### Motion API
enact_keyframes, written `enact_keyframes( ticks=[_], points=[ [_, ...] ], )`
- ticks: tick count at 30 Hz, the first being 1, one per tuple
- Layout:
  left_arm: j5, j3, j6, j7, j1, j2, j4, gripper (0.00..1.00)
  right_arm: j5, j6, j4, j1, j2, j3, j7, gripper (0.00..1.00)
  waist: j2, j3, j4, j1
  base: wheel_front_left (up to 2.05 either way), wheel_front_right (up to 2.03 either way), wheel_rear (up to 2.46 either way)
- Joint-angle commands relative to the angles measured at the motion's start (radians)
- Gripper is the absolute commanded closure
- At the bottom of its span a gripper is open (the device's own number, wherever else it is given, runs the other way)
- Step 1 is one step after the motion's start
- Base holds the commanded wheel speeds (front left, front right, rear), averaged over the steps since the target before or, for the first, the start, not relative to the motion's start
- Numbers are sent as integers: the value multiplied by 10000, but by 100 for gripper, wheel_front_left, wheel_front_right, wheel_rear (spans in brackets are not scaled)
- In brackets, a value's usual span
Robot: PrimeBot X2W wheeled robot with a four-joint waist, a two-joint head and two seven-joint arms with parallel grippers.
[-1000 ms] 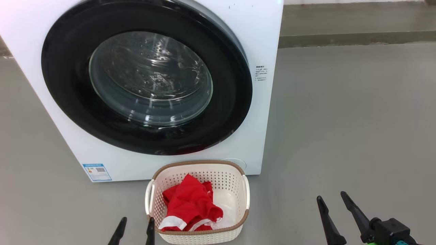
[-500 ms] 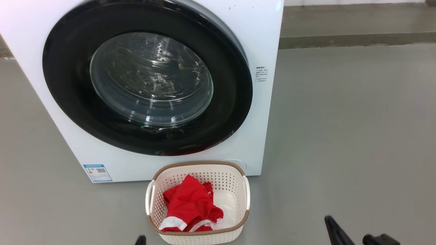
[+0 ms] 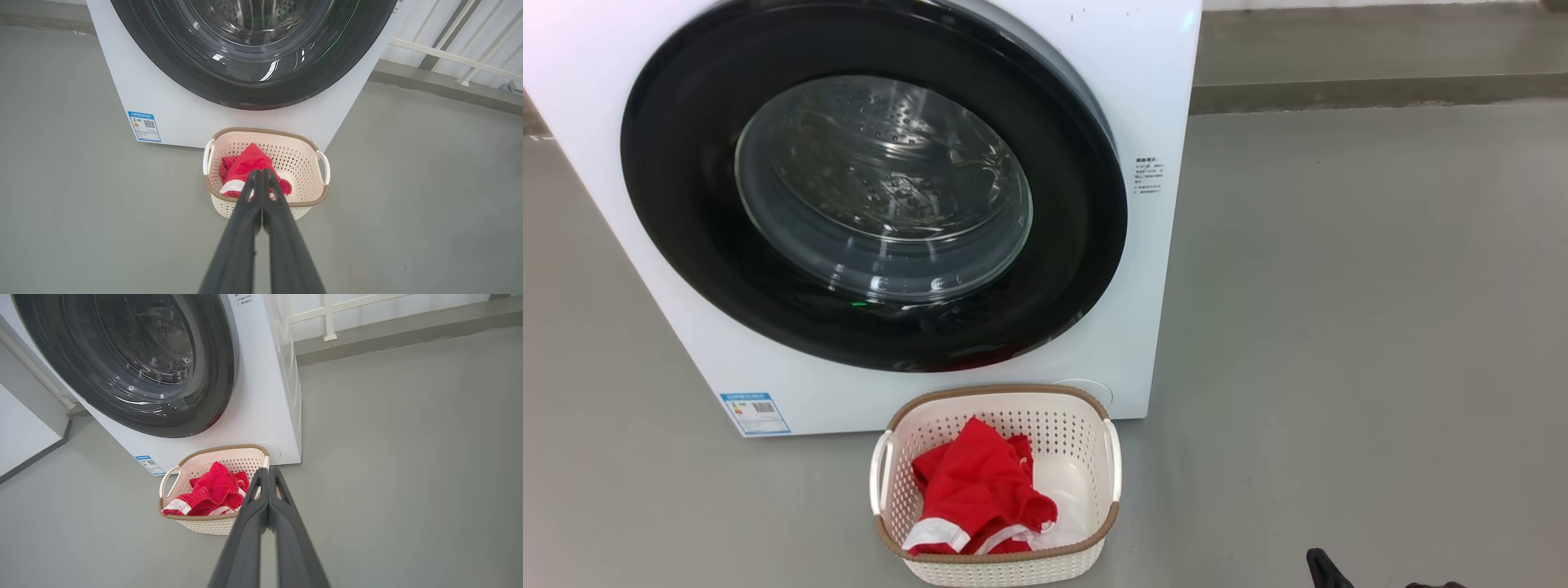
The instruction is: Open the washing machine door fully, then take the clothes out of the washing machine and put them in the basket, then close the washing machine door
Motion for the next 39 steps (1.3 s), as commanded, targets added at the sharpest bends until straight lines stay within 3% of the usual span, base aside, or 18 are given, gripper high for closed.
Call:
enact_keyframes(
  ticks=[1,39],
  points=[
    [-290,188,-90,74,-338,36,-186,100,375,1,-266,-371,-99,-54,70,100,0,22,-5,-2,0,0,0],
    [-4235,1223,-921,870,-1112,-142,-76,100,4387,-3,-380,-1269,-274,-399,918,100,0,271,-96,-3,0,0,0]
  ],
)
